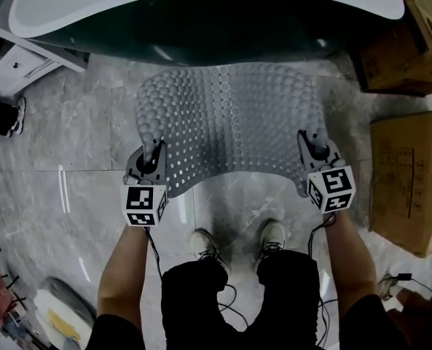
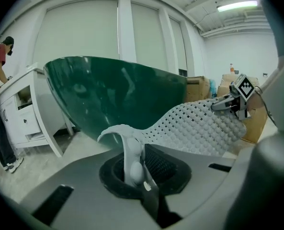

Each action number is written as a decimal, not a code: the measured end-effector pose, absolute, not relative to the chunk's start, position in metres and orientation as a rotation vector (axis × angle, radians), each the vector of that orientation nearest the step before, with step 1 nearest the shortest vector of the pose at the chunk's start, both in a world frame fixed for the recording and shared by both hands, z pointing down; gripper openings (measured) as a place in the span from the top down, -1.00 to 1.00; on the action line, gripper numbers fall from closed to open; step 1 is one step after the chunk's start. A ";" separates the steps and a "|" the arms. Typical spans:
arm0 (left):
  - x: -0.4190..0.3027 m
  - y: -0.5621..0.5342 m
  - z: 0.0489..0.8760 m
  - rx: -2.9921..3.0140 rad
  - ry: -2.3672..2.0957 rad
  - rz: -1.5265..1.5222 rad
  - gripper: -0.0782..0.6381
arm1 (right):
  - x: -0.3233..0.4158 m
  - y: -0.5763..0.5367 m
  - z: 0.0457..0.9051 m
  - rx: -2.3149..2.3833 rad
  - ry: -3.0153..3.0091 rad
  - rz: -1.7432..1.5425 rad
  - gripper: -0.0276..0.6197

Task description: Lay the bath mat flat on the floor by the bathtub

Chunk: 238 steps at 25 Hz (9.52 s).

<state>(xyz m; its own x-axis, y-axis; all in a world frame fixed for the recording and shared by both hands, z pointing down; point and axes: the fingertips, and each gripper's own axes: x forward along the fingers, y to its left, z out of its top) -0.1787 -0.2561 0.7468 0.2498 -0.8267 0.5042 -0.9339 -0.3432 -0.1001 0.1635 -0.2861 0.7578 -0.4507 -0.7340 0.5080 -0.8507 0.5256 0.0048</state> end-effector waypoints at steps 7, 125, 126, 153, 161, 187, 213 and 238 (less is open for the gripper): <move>-0.188 -0.279 0.819 2.317 -1.652 0.755 0.67 | 0.168 -0.317 0.831 1.239 -2.302 0.293 0.82; -0.075 -0.294 0.810 2.757 -1.254 0.626 0.74 | 0.091 -0.335 0.836 1.060 -2.425 0.150 0.86; -0.075 -0.291 0.800 2.756 -1.252 0.635 0.74 | 0.089 -0.333 0.824 1.060 -2.430 0.162 0.86; -0.042 -0.179 0.307 2.603 -1.143 0.457 0.74 | 0.047 -0.209 0.344 1.010 -2.446 0.386 0.86; -0.080 -0.174 0.173 2.627 -1.280 0.346 0.74 | 0.009 -0.203 0.204 1.087 -2.531 0.323 0.86; -0.105 -0.083 0.078 2.627 -1.255 0.262 0.74 | -0.001 -0.093 0.087 1.283 -2.562 0.267 0.86; 0.034 0.148 0.062 2.616 -1.392 0.316 0.74 | 0.142 0.128 0.062 1.232 -2.665 0.259 0.86; -0.152 0.263 0.052 2.531 -1.534 0.256 0.74 | -0.018 0.234 0.082 1.254 -2.646 0.371 0.86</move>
